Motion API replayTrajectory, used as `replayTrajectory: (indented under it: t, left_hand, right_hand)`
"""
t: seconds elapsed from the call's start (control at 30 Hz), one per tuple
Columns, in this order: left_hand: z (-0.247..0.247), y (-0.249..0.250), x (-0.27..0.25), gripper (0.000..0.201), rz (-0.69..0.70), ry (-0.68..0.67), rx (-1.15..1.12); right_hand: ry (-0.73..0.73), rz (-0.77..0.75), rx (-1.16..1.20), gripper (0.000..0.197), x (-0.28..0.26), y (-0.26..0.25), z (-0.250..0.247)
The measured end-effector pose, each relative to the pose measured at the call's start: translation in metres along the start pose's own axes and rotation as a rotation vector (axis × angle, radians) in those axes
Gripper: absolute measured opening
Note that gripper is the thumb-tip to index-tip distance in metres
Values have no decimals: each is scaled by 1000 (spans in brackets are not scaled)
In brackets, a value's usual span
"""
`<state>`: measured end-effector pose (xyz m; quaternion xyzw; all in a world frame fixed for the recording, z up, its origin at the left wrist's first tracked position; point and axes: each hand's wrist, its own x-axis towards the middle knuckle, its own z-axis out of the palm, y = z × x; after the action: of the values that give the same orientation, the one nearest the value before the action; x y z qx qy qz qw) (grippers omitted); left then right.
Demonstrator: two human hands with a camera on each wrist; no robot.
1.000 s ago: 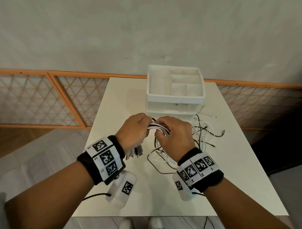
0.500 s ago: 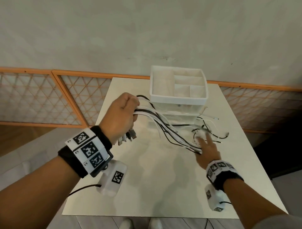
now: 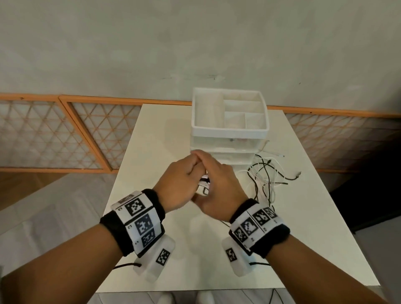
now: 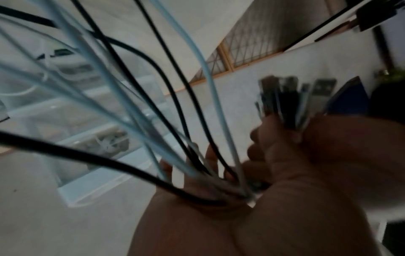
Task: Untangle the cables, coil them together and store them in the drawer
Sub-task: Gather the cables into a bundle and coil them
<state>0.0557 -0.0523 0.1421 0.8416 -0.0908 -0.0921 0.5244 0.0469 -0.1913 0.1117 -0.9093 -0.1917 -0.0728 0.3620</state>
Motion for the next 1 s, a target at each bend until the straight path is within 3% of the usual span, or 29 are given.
replayTrajectory:
  t: [0.07,0.13,0.27,0.33,0.4,0.53,0.7,0.77,0.83,0.93,1.0]
  left_hand:
    - [-4,4,-5,33,41,-5,71]
    - [-11,2,-10,41,41,-5,124]
    - [-23,-17,-14,48,12,-16,223]
    - [-26,-30,-15,53,10,-33,297]
    - [-28,-43,-15,52,-38,-37,326]
    - [-23,-70,-9,55,-184,-63,179]
    - [-22,-84,-14,105,-309,-211,36]
    - [-23,-84,-6,116,-351,-223,33]
    - [-22,-72,2,112,-318,-188,-27]
    - [-19,-31,15,99,-108,-162,-97]
    - [-13,2,22,81,29,-168,-77]
  right_hand:
    - [52,59,34,37,3,19,-2]
    - [29,227,44,18,0,45,-11]
    - [216,418,-48,24,-5,82,-38]
    - [329,527,-51,9,-4,90,-54]
    - [435,573,-7,20,-2,91,-68]
    - [578,593,59,45,8,81,-80]
    - [462,512,151,53,11,66,-73]
    - [442,439,168,53,13,55,-72]
    - [434,359,173,53,17,44,-69]
    - [398,281,157,51,23,29,-61]
    - [358,278,113,40,27,24,-58]
